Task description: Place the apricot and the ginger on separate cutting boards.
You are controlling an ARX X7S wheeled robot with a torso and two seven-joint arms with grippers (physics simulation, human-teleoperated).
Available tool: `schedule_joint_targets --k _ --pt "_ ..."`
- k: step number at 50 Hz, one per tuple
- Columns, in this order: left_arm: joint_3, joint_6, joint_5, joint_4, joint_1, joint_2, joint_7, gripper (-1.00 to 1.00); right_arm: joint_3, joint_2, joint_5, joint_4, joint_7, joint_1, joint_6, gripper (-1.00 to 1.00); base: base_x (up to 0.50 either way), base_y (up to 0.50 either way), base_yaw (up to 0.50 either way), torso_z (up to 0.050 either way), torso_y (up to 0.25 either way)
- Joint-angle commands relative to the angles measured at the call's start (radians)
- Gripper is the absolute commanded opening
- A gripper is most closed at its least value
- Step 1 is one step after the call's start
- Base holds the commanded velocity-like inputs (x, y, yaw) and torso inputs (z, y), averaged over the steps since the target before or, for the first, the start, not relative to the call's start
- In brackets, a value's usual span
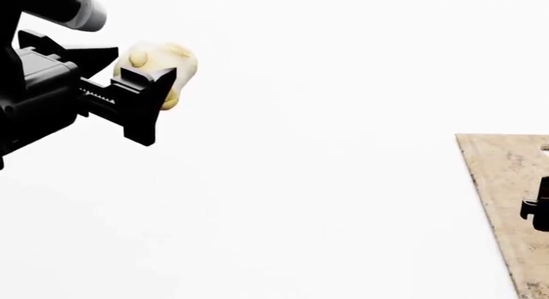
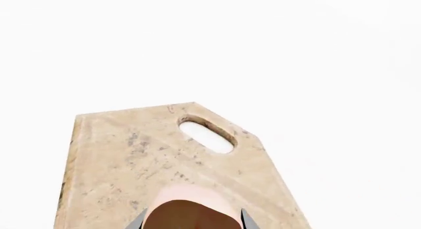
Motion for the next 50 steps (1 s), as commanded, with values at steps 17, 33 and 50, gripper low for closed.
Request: schedule_joint_targets --k 17,33,50 --pt "0.001 0.016 -0.018 -0.005 0.003 -0.001 -0.009 -1.00 0.001 0.011 0.000 -0.039 0.001 0.010 0.038 1.00 0.00 0.00 0.00 0.000 0.001" --pt "-0.004 0.027 -0.025 -0.007 0.001 0.000 -0.019 -1.00 0.023 0.063 0.072 -0.293 0.019 0.127 0.179 1.00 0.00 0.00 0.00 0.000 0.001" --pt "-0.015 0.059 -0.017 0.002 0.003 -0.011 -0.026 -1.00 0.022 0.027 0.194 -0.474 -0.016 0.259 0.302 1.00 0.00 0.00 0.00 0.000 0.000"
